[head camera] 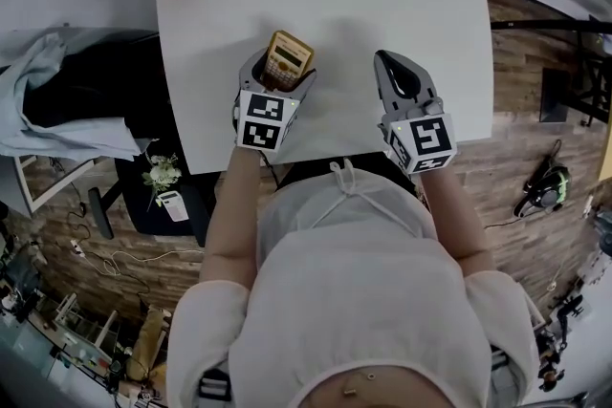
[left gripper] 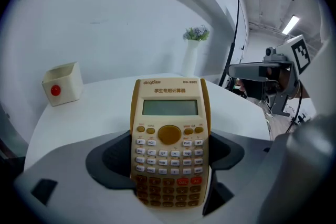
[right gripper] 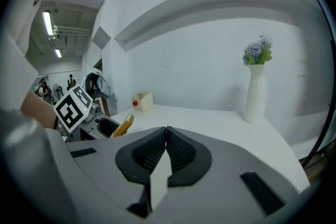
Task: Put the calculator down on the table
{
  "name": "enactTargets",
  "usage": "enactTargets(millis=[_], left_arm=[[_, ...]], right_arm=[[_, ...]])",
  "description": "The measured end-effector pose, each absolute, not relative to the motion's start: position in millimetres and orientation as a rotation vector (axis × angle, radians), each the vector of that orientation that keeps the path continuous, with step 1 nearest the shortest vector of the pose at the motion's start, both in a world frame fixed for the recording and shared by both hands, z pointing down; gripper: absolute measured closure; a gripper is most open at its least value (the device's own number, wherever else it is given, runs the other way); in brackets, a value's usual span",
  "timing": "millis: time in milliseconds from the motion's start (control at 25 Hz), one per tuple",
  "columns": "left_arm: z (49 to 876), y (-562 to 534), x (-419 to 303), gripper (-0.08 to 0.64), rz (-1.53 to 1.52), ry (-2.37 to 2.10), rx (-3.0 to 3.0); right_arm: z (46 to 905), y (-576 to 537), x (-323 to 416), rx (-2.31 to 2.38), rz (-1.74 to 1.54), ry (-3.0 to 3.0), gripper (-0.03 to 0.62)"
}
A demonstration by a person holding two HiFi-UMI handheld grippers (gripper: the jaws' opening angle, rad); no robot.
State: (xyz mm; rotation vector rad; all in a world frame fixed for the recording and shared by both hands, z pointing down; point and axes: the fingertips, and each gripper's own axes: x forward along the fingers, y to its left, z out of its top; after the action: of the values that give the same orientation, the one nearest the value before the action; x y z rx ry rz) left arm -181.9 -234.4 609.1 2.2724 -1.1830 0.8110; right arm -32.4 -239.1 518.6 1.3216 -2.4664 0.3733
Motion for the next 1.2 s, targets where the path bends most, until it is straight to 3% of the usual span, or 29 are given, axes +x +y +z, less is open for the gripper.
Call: enactTargets(millis=[600, 1200], left_arm=[[640, -243, -170, 0.153, 1.089, -1.137, 2.259], [612, -245, -175, 0.158, 0.916, -1.186, 2.234]], right_arm=[[530, -249, -30, 1.336, 0.383, -2.426, 0.586], [506, -252, -27, 1.349, 0.306, -2.462, 0.586]])
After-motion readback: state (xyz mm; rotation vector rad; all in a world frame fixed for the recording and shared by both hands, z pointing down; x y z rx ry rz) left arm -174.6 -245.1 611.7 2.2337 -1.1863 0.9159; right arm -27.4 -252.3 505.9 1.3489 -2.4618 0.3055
